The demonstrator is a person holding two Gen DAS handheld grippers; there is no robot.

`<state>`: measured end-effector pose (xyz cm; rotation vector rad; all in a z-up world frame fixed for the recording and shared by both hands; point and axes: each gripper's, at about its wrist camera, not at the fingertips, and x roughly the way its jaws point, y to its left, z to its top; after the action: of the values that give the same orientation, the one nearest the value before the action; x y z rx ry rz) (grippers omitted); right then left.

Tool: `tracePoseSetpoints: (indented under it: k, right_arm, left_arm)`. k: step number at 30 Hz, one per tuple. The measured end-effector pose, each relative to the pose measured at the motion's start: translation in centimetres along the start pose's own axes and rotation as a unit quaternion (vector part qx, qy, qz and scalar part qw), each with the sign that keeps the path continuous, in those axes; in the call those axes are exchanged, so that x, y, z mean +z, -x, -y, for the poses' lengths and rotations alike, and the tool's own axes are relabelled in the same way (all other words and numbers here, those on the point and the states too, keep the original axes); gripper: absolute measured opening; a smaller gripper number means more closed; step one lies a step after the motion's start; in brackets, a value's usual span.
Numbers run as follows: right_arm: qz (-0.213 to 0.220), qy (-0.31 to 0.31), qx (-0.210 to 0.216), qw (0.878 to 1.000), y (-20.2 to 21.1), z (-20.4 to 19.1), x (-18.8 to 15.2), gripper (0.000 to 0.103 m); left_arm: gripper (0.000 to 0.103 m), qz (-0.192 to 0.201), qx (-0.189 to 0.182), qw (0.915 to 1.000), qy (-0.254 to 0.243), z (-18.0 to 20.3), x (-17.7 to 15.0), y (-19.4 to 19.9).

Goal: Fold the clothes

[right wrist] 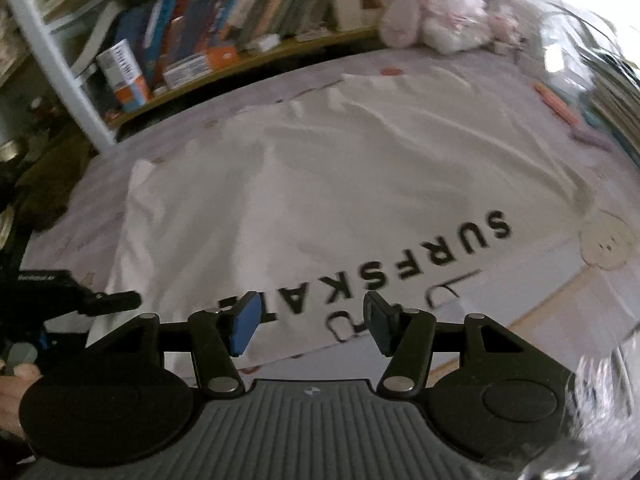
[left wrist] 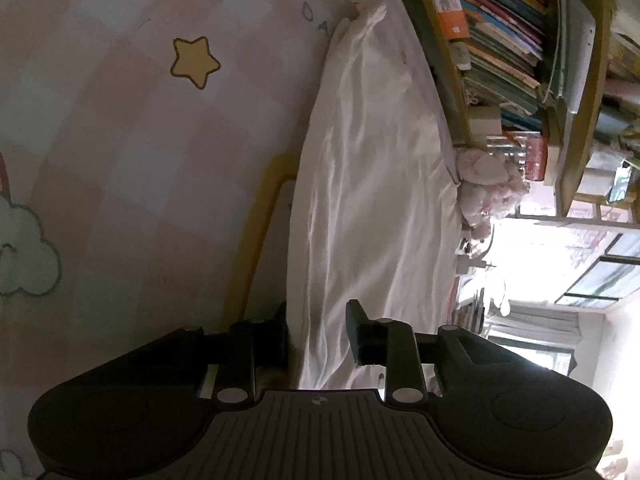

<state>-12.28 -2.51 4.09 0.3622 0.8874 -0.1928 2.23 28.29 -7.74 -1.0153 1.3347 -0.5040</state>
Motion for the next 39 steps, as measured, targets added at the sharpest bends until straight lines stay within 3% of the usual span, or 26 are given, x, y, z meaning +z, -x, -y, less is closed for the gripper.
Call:
tracePoseSetpoints:
  k: [12,22,28,39]
  right_arm:
    - [-0.010,0.029,0.007,0.999,-0.3,-0.7,0.0,0.056]
    - [-0.026,0.050,0.006,0.998,-2.1,-1.5,0.8,0.065]
    - [-0.038,0.080,-0.004,0.996,-5.0,-2.2,3.6,0.072]
    - [-0.047,0.151,-0.033,0.987,-10.4,-5.9,10.3,0.075]
  left_arm:
    - [0.028,0.009,-0.009,0.9999,0.010,-0.4,-0.2,-0.1]
    - [0.028,0.018,-0.020,0.9994,0.020,-0.9,-0.4,0.0]
    - [0.028,0.021,-0.032,0.9989,0.027,-1.3,-0.4,0.0]
    - [0.029,0.034,-0.052,0.9975,0.034,-2.2,-0.8,0.1]
